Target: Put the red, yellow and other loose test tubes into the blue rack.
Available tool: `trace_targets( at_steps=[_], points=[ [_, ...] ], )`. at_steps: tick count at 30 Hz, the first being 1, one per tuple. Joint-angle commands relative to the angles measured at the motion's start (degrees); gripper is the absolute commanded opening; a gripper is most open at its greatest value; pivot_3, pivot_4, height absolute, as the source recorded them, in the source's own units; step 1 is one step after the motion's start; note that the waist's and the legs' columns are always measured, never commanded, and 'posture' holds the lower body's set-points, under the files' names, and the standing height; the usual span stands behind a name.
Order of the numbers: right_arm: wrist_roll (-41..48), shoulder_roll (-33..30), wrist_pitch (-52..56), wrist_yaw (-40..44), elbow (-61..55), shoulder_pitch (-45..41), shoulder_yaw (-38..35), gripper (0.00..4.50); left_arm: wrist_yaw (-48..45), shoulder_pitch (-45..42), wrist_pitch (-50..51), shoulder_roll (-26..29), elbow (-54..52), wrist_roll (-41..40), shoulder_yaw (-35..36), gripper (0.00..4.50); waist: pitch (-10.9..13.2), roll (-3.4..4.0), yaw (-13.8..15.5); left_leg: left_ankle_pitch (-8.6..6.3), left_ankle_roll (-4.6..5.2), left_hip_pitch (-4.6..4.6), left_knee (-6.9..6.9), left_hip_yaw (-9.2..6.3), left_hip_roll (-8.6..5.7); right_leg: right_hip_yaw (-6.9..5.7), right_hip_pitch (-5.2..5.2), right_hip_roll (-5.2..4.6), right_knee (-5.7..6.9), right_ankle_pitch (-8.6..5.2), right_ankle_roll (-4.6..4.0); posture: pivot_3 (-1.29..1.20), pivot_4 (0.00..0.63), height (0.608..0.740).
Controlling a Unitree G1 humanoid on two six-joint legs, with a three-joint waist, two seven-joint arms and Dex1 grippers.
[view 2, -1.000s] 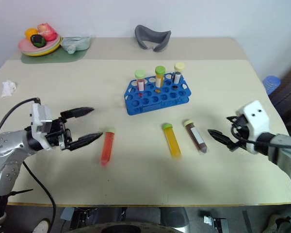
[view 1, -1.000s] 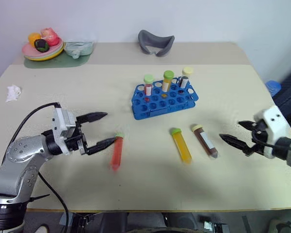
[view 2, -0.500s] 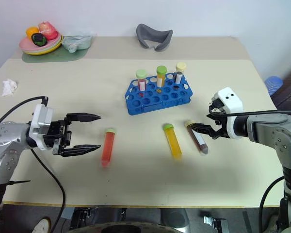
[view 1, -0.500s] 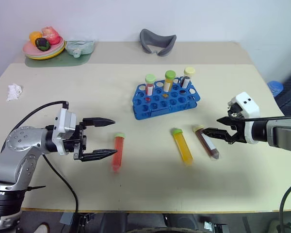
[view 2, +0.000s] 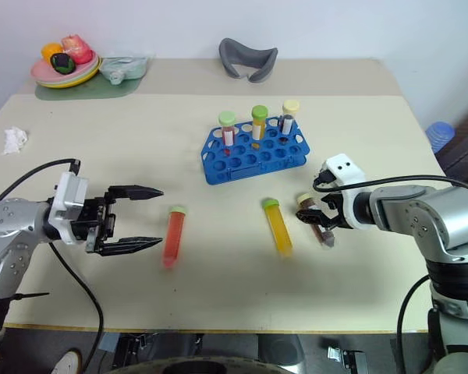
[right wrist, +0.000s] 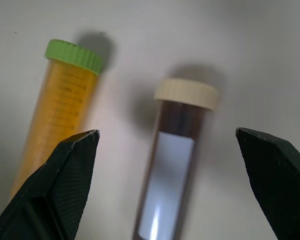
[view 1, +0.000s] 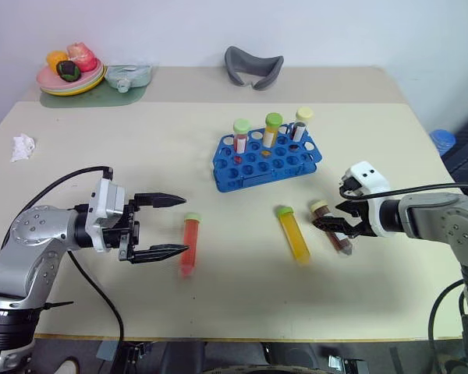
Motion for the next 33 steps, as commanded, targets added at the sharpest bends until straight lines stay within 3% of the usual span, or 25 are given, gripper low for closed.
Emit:
trace_targets(
  at_steps=[1, 6, 7, 9, 14, 15, 22, 30, 33],
  points=[
    [-1.58, 1.57, 0.13, -1.33, 0.64, -1.63, 0.85, 4.46, 0.45, 0.89, -0.02, 0.26, -2.59, -0.93, 0.78, 4.5, 0.0, 0.0, 0.03, 0.0, 0.0, 0.0, 0.0, 0.0, 0.0, 0.0, 0.0, 0.0, 0.0, 0.0, 0.0, 0.0, 0.15, 0.74],
    [-4.21, 3.94, -0.81, -2.66, 3.33, -3.04, 2.61, 4.46, 1.07, 2.06, 0.37, 0.49, -3.65, -1.2, 1.42, 4.5, 0.0, 0.0, -0.03, 0.0, 0.0, 0.0, 0.0, 0.0, 0.0, 0.0, -0.01, 0.0, 0.0, 0.0, 0.0, 0.0, 0.15, 0.74],
    [-4.82, 4.26, -1.16, -2.85, 3.89, -3.38, 3.04, 4.22, 1.2, 2.25, 0.48, 0.56, -3.86, -1.29, 1.6, 4.5, 0.0, 0.0, -0.05, 0.0, 0.0, 0.0, 0.01, 0.0, 0.0, 0.0, -0.01, 0.0, 0.01, 0.0, 0.0, 0.0, 0.15, 0.74],
    [-5.93, 4.87, -1.92, -3.19, 4.9, -3.99, 3.77, 3.68, 1.55, 2.64, 0.65, 0.65, -4.25, -1.44, 1.95, 4.5, -0.01, -0.01, -0.1, 0.0, 0.0, 0.01, 0.01, 0.0, 0.0, 0.01, -0.01, 0.0, 0.01, 0.01, -0.01, 0.0, 0.15, 0.74],
    [-7.58, 5.38, -2.86, -2.65, 5.73, -4.44, 4.82, 1.21, 2.22, 3.49, 0.9, 0.84, -5.05, -1.75, 2.43, 4.5, -0.01, -0.01, -0.12, 0.0, 0.0, 0.01, 0.01, 0.0, 0.0, 0.0, -0.02, 0.01, 0.02, 0.01, -0.02, 0.0, 0.15, 0.74],
    [-7.78, 5.29, -3.17, -2.37, 5.71, -4.37, 5.18, 0.97, 2.39, 3.67, 1.02, 0.85, -5.22, -1.81, 2.59, 4.5, -0.01, -0.01, -0.13, 0.0, 0.0, 0.01, 0.0, 0.0, 0.01, 0.0, -0.02, 0.02, 0.02, 0.01, -0.02, 0.0, 0.15, 0.74],
    [-6.95, 4.15, -3.79, 0.35, 3.4, -5.17, 3.86, 0.91, 3.21, 4.61, 1.42, 0.99, -6.12, -2.28, 3.42, 4.5, -0.01, -0.01, -0.13, 0.0, 0.0, 0.02, 0.02, 0.0, 0.01, 0.01, -0.01, 0.02, 0.03, 0.02, -0.02, 0.0, 0.15, 0.74],
    [-3.52, 6.77, -0.62, 1.43, 4.33, -14.87, -3.55, 0.91, 3.6, 4.67, 1.52, 0.75, -6.18, -2.25, 3.58, 4.5, 0.04, 0.07, -0.09, 0.0, 0.0, -0.1, -0.03, 0.01, 0.01, 0.02, -0.18, 0.02, 0.05, 0.02, -0.02, 0.0, 0.15, 0.74],
    [-4.09, 2.89, -4.06, 5.21, 3.92, -12.68, 0.73, 0.91, 4.02, 4.37, 1.46, 0.45, -6.29, -2.14, 3.3, 4.5, 0.03, 0.06, 0.27, 0.0, 0.0, -0.16, -0.05, 0.0, 0.01, -0.01, -0.2, 0.0, 0.04, 0.01, -0.03, 0.0, 0.15, 0.74]
  ],
)
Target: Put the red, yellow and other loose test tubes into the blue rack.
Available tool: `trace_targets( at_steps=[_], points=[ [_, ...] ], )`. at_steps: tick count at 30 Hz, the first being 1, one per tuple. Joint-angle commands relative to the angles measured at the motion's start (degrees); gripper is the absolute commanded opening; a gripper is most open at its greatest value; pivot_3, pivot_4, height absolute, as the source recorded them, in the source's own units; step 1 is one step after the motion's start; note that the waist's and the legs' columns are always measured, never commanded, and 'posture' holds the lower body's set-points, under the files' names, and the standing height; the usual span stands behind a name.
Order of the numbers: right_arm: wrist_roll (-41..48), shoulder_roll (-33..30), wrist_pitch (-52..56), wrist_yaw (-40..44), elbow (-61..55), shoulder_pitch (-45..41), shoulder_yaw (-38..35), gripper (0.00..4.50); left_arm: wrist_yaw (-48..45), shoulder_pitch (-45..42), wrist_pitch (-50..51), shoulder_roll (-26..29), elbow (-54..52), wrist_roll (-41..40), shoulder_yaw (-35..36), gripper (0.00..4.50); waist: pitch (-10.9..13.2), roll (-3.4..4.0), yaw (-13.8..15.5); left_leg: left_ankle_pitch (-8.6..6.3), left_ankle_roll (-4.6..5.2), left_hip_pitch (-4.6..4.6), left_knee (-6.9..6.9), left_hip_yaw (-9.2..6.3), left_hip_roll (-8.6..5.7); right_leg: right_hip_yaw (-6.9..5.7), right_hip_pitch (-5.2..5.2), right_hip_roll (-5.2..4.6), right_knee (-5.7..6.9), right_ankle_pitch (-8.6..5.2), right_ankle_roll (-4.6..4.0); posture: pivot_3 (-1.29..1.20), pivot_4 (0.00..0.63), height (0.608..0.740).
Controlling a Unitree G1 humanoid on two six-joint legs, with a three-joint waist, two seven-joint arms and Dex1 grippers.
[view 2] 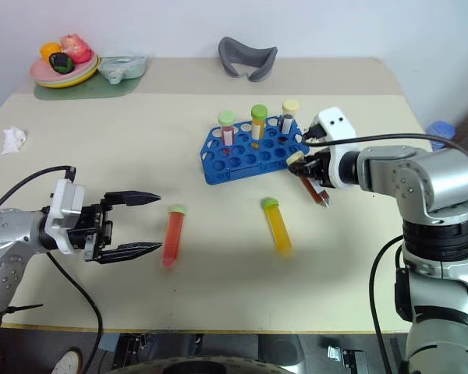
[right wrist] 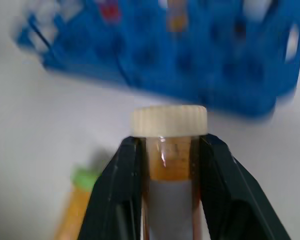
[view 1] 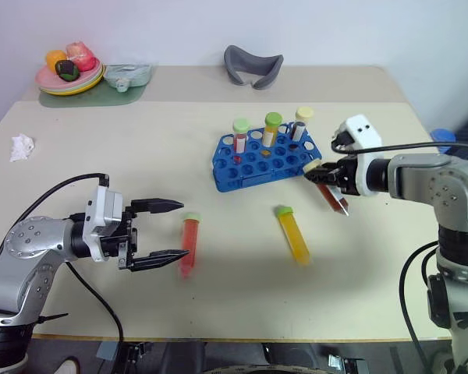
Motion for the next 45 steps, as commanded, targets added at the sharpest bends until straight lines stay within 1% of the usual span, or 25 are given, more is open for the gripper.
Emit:
trace_targets(
  at_steps=[1, 4, 7, 15, 18, 23, 26, 29, 32, 33, 36, 39, 41, 45],
  points=[
    [0.05, -3.99, -3.35, 4.27, -1.46, 2.81, 3.45, 0.91, 0.58, -0.33, -0.18, 0.17, -1.61, -0.87, 0.76, 4.5, -0.01, -0.01, 0.19, 0.0, 0.0, -0.11, 0.01, -0.01, 0.0, -0.02, -0.08, -0.02, -0.02, 0.0, 0.0, 0.0, 0.15, 0.74],
    [-0.82, -5.25, -5.54, 5.48, -0.95, 4.52, 5.07, 0.91, 0.77, -0.34, -0.34, 0.14, -1.57, -0.9, 0.71, 4.5, -0.01, -0.01, -0.07, 0.0, 0.0, -0.69, 0.15, 0.0, -0.01, -0.02, -0.66, -0.03, 0.06, 0.02, 0.02, 0.0, 0.15, 0.74],
    [-1.44, -4.84, -6.56, 5.44, 0.08, 4.48, 4.84, 0.91, 0.97, -0.24, -0.32, 0.1, -1.65, -0.98, 0.82, 4.5, 0.01, 0.02, -0.41, 0.01, 0.0, -0.76, 0.18, 0.03, -0.01, 0.02, -0.92, -0.02, 0.34, 0.01, 0.01, 0.0, 0.15, 0.74],
    [-0.4, -1.43, -7.38, 4.41, 2.6, 1.18, 0.67, 0.91, 1.74, 0.13, -0.11, -0.04, -2.34, -1.19, 0.89, 4.5, 0.01, 0.02, -0.22, 0.07, 0.02, -0.73, 0.39, 0.01, -0.01, 0.01, -0.84, 0.03, 0.48, 0.04, -0.04, 0.0, 0.15, 0.74],
    [0.57, 0.76, -6.72, 3.84, 3.13, 0.13, -1.67, 0.91, 2.08, 0.14, -0.14, -0.16, -2.51, -1.23, 0.78, 4.5, 0.01, 0.02, -0.2, 0.07, 0.02, -0.73, 0.42, 0.0, 0.0, 0.01, -0.82, 0.03, 0.48, 0.04, -0.04, 0.0, 0.15, 0.74],
    [1.09, 2.48, -5.6, 2.9, 3.31, -1.15, -3.47, 0.91, 2.34, 0.1, -0.07, -0.32, -2.7, -1.27, 0.58, 4.5, 0.02, 0.03, -0.19, 0.07, 0.02, -0.73, 0.42, 0.0, 0.0, 0.0, -0.82, 0.03, 0.49, 0.04, -0.04, 0.0, 0.15, 0.74],
    [2.5, 5.73, -7.53, 2.25, 3.98, -1.68, -7.49, 0.91, 2.41, 0.02, -0.07, -0.38, -2.66, -1.27, 0.48, 4.5, 0.02, 0.03, -0.19, 0.07, 0.02, -0.73, 0.42, -0.01, 0.0, 0.0, -0.82, 0.03, 0.49, 0.04, -0.04, 0.0, 0.15, 0.74],
    [4.7, 11.06, -13.74, 1.84, 4.38, -1.84, -13.1, 0.91, 2.48, -0.12, -0.07, -0.44, -2.58, -1.22, 0.39, 4.5, 0.02, 0.03, -0.35, 0.07, 0.02, -0.74, 0.43, 0.0, 0.0, 0.01, -0.83, 0.04, 0.52, 0.04, -0.04, 0.0, 0.15, 0.74],
    [5.45, 15.99, -23.25, 2.44, 4.06, -0.36, -15.88, 0.91, 2.69, -0.27, 0.0, -0.56, -2.61, -1.22, 0.2, 4.5, 0.02, 0.03, -0.31, 0.06, 0.02, -0.73, 0.42, -0.01, 0.0, 0.0, -0.83, 0.04, 0.55, 0.04, -0.03, 0.0, 0.15, 0.74],
    [5.44, 17.44, -26.15, 2.43, 3.93, 0.21, -16.31, 0.91, 2.72, -0.34, 0.01, -0.57, -2.58, -1.23, 0.16, 4.5, 0.02, 0.03, -0.31, 0.07, 0.02, -0.73, 0.42, -0.01, 0.0, 0.0, -0.83, 0.04, 0.55, 0.04, -0.03, 0.0, 0.15, 0.74],
    [3.24, 23.91, -41.35, 2.06, 4.28, 2.16, -17.36, 0.91, 2.89, -0.54, 0.08, -0.58, -2.42, -1.28, 0.16, 4.5, 0.02, 0.04, -0.35, 0.07, 0.02, -0.73, 0.43, -0.01, 0.0, -0.01, -0.82, 0.04, 0.55, 0.04, -0.03, 0.0, 0.15, 0.74],
    [0.51, 28.56, -54.61, 3.46, 6.83, 4.05, -16.54, 0.91, 3.24, -0.6, 0.26, -0.65, -2.57, -1.36, 0.17, 4.5, 0.03, 0.05, -0.4, 0.07, 0.02, -0.73, 0.43, -0.02, 0.0, -0.01, -0.83, 0.04, 0.58, 0.04, -0.03, 0.0, 0.15, 0.74],
    [-0.88, 30.39, -59.06, 2.66, 9.32, 4.56, -15.85, 0.91, 3.43, -0.6, 0.38, -0.69, -2.74, -1.42, 0.19, 4.5, 0.03, 0.05, -0.42, 0.07, 0.01, -0.73, 0.44, -0.02, 0.0, -0.01, -0.82, 0.03, 0.6, 0.04, -0.03, 0.0, 0.15, 0.74],
    [-1.27, 34.46, -71.9, 5.06, 17.07, 4.3, -16.77, 0.91, 3.9, -0.5, 0.77, -0.68, -3.2, -1.64, 0.42, 4.5, 0.03, 0.06, -0.92, 0.09, -0.01, -0.71, 0.46, -0.02, 0.0, -0.01, -0.83, 0.04, 0.68, 0.04, -0.03, 0.0, 0.15, 0.74]
  ],
)
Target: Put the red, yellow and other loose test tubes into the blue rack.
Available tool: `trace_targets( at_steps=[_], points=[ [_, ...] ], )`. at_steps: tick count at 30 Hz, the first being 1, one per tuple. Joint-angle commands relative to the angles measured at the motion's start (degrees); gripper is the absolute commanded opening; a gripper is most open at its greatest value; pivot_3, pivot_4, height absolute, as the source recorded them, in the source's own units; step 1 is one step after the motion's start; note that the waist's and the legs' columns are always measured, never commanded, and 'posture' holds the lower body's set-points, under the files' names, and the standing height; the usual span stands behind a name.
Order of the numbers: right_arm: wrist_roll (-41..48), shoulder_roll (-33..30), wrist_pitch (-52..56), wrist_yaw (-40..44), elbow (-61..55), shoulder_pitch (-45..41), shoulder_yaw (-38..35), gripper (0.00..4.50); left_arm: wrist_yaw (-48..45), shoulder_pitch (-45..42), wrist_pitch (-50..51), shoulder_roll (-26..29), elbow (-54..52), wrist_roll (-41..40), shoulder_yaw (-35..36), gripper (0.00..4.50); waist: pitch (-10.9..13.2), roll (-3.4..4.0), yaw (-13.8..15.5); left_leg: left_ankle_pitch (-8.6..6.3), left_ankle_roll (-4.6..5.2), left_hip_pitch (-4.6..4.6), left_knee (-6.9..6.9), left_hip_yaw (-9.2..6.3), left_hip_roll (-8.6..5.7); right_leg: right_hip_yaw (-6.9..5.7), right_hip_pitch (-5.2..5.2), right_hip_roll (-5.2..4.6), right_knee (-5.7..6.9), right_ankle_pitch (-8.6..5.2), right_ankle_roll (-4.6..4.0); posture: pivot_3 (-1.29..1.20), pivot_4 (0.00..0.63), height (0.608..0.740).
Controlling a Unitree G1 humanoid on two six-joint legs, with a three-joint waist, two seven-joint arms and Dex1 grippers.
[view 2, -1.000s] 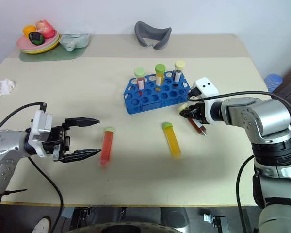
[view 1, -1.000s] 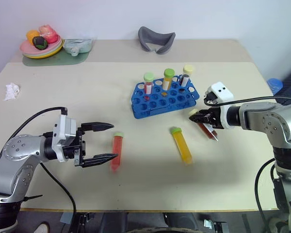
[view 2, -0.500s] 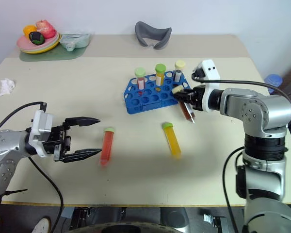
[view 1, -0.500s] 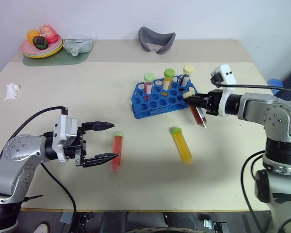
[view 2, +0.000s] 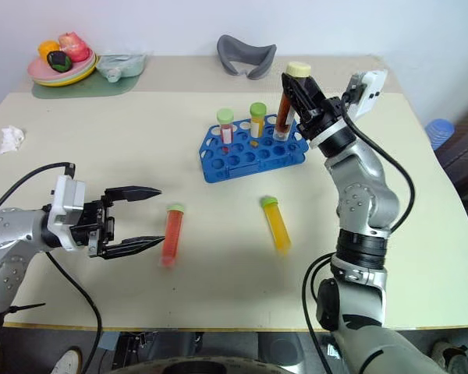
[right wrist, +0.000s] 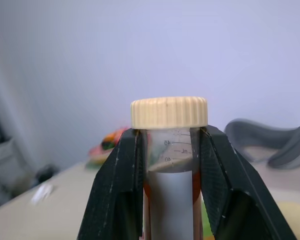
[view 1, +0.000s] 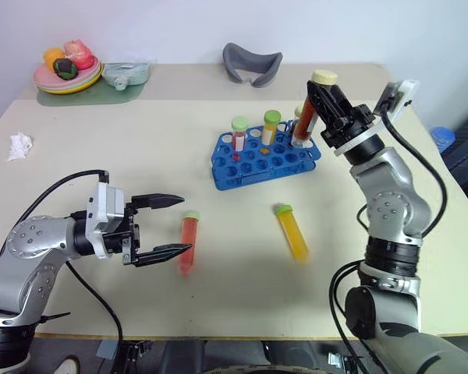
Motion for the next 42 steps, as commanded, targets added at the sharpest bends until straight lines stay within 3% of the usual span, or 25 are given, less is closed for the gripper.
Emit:
trace_targets(
  at_steps=[1, 17, 30, 42],
  points=[
    [-0.84, 1.57, -11.56, 2.62, 5.34, -0.77, -0.79, 0.91, 0.56, -0.18, 0.33, -0.04, -2.11, -1.43, 0.62, 4.5, 0.0, 0.01, -0.3, 0.0, 0.0, 0.01, 0.0, 0.0, 0.0, 0.0, 0.0, 0.0, 0.01, 0.0, 0.0, 0.0, 0.15, 0.74],
    [-5.18, 3.75, -44.43, 9.41, 38.62, -8.09, -0.7, 0.91, 3.82, 4.16, 2.13, 0.51, -6.59, -2.96, 3.73, 4.5, 0.1, 0.16, -1.21, 0.02, -0.04, 0.09, 0.19, 0.0, 0.0, 0.02, 0.02, 0.01, 0.29, 0.0, 0.0, 0.0, 0.15, 0.74],
    [-6.46, 1.69, -53.45, 11.17, 54.36, -11.03, -1.4, 0.91, 5.95, 5.42, 3.02, 0.78, -8.89, -3.65, 5.05, 4.5, 0.1, 0.17, -1.44, 0.03, -0.04, 0.1, 0.27, -0.01, 0.0, 0.02, 0.03, 0.02, 0.42, -0.01, -0.01, 0.0, 0.15, 0.74],
    [-8.19, 0.86, -59.15, 11.62, 58.03, -10.78, -1.26, 0.91, 6.38, 5.57, 3.0, 1.32, -9.34, -4.05, 5.34, 4.5, 0.1, 0.17, -2.12, 0.03, -0.04, 0.13, 0.37, -0.02, -0.01, 0.03, 0.06, 0.03, 0.54, -0.01, -0.01, 0.0, 0.15, 0.74]
  ],
)
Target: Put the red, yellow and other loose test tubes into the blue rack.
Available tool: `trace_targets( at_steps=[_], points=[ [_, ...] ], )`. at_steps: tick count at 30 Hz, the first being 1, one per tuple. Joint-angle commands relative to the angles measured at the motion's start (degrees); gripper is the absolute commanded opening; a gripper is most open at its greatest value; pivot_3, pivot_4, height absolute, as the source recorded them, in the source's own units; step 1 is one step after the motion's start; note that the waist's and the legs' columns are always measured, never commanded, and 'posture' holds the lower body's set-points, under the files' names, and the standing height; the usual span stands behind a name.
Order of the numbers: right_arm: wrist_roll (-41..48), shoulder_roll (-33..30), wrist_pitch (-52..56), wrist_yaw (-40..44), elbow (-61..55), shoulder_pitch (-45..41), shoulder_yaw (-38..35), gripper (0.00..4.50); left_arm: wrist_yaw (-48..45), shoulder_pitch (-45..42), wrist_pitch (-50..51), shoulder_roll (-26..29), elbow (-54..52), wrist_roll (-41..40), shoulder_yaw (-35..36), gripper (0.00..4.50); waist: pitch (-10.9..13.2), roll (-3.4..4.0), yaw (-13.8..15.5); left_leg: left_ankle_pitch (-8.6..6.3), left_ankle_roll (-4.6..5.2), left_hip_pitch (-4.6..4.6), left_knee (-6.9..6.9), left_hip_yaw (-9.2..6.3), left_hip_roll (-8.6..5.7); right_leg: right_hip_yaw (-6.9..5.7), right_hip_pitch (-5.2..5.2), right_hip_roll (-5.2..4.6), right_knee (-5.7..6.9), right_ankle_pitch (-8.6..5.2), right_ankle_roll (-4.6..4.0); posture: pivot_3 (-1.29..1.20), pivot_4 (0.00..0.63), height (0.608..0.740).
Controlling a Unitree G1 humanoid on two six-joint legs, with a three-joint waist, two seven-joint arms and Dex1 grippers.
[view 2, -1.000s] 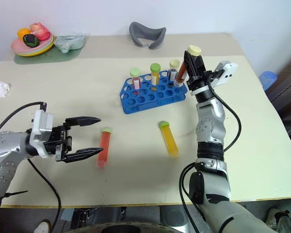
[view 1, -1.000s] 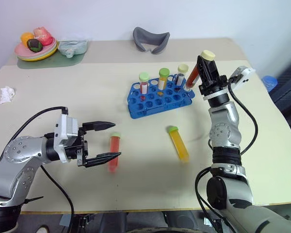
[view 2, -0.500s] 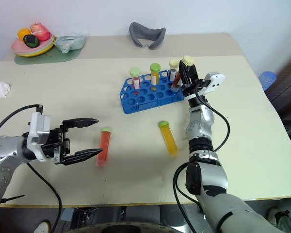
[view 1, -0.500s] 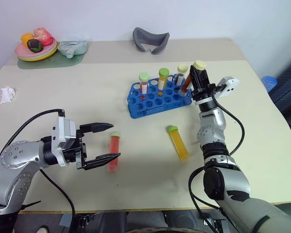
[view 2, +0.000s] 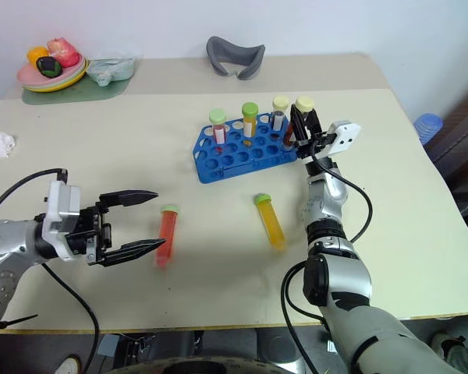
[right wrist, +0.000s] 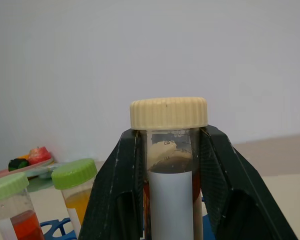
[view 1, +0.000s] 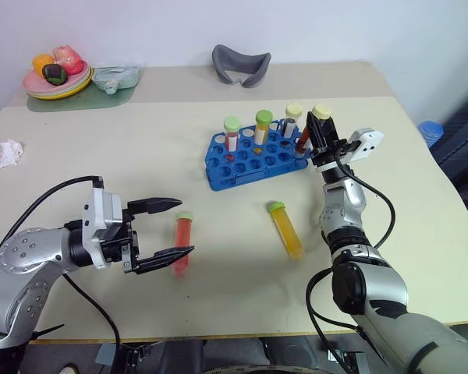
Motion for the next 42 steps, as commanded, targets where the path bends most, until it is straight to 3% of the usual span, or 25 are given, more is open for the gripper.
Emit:
trace_targets(
  at_steps=[1, 23, 24, 26, 29, 30, 36, 39, 42],
  points=[
    [-0.34, -0.07, -3.09, 0.06, 0.18, -0.2, -0.64, 0.91, 0.1, -0.4, -0.22, 0.73, -1.92, -1.09, 1.79, 4.5, 0.0, 0.0, -0.25, 0.0, 0.0, 0.0, 0.0, -0.01, 0.0, 0.0, 0.0, 0.0, 0.01, 0.0, 0.0, 0.0, 0.15, 0.74],
    [-5.1, 1.06, -8.77, -3.15, 4.03, 0.39, 1.03, 0.91, 0.64, -0.8, -0.14, 0.9, -2.18, -1.41, 1.35, 4.5, 0.0, 0.0, -0.57, 0.01, -0.01, 0.06, 0.01, -0.01, 0.0, 0.02, 0.01, 0.02, 0.08, 0.0, 0.0, 0.0, 0.15, 0.74],
    [-5.28, 1.04, -8.61, -3.65, 4.14, 0.38, 1.04, 1.93, 0.72, -0.73, -0.12, 0.87, -2.28, -1.47, 1.32, 4.5, 0.0, 0.0, -0.57, 0.01, -0.01, 0.06, 0.0, -0.01, 0.0, 0.02, 0.01, 0.02, 0.08, 0.0, 0.0, 0.0, 0.15, 0.74],
    [-5.31, 1.1, -8.37, -4.42, 4.18, 0.34, 0.87, 2.68, 0.93, -0.58, -0.09, 0.8, -2.46, -1.55, 1.28, 4.5, 0.0, 0.0, -0.57, 0.01, -0.01, 0.06, 0.01, -0.01, 0.0, 0.02, 0.01, 0.02, 0.08, 0.0, 0.0, 0.0, 0.15, 0.74],
    [-6.67, 0.78, -7.91, -7.64, 4.08, 0.38, 1.27, 4.28, 1.21, -0.38, -0.15, 0.59, -2.65, -1.52, 1.16, 4.5, 0.0, 0.0, -0.59, 0.01, -0.02, 0.06, 0.01, -0.01, 0.0, 0.02, 0.01, 0.02, 0.09, 0.0, 0.0, 0.0, 0.15, 0.74],
    [-7.53, 0.52, -7.61, -9.91, 3.97, 0.38, 1.46, 4.47, 1.27, -0.33, -0.26, 0.48, -2.66, -1.4, 1.0, 4.5, 0.0, 0.0, -0.59, 0.01, -0.02, 0.07, 0.01, -0.01, 0.0, 0.02, 0.01, 0.02, 0.09, 0.0, 0.0, 0.0, 0.15, 0.74],
    [-17.02, -2.3, -2.99, -27.73, -4.18, 2.25, 4.36, 4.47, 2.05, -0.15, -0.49, -0.53, -2.72, -1.05, 0.23, 4.5, 0.0, 0.0, -0.5, 0.02, -0.03, 0.06, 0.01, -0.01, 0.0, 0.03, 0.0, 0.02, 0.1, 0.0, -0.01, 0.0, 0.15, 0.74],
    [-22.1, -3.89, 7.1, -33.62, -19.28, 6.57, 7.07, 4.47, 2.19, -0.37, -0.77, -1.15, -2.2, -0.74, -0.58, 4.5, 0.0, 0.0, -0.2, 0.02, -0.03, 0.03, 0.01, -0.01, -0.03, 0.04, 0.0, -0.01, 0.09, -0.01, 0.0, 0.0, 0.15, 0.74],
    [-23.47, -5.6, 21.18, -33.66, -39.42, 13.53, 10.07, 4.47, 2.0, -1.11, -1.79, -2.2, -0.86, 0.48, -2.09, 4.5, 0.0, 0.01, -0.11, 0.02, -0.04, -0.02, 0.02, -0.03, -0.04, 0.04, -0.05, -0.02, 0.09, -0.02, 0.0, 0.0, 0.15, 0.74]
  ],
)
